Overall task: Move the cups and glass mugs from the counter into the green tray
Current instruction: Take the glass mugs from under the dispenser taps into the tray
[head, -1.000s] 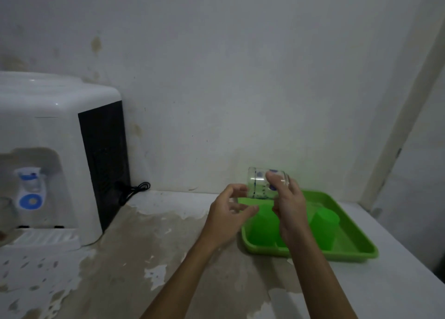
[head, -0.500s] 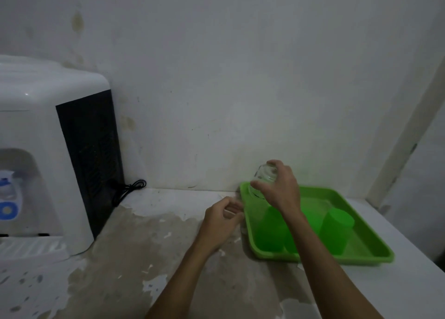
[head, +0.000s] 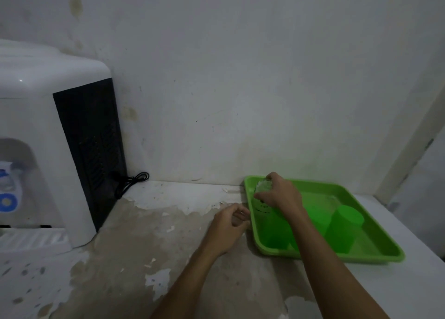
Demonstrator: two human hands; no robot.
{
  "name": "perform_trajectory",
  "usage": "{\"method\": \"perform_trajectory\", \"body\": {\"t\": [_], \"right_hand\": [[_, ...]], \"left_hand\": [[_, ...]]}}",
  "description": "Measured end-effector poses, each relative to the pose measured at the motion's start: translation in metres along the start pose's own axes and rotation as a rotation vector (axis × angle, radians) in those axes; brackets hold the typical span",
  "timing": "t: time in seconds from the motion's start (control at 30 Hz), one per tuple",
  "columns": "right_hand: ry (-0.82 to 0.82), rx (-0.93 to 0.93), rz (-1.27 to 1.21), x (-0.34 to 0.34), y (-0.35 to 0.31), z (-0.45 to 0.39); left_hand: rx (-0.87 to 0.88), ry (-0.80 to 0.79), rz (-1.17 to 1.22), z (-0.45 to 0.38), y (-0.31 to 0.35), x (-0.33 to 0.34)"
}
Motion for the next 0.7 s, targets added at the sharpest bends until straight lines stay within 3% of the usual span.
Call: {"method": "perform_trajectory", "body": {"t": [0.7], "right_hand": [[-0.002, 0.022, 0.057, 0.0023, 0.0005, 0.0027]], "left_hand": [[-0.004, -0.024, 0.014, 0.0056, 0.0059, -0.0034]]}}
Point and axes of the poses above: each hand's wrist, its own z-axis away from the middle knuckle, its own x-axis out of the palm, y = z × x, the point moved 6 cm from there along -z, towards the middle knuckle, and after that the axes turned 6 degrees about z, right-handed, at the moved point
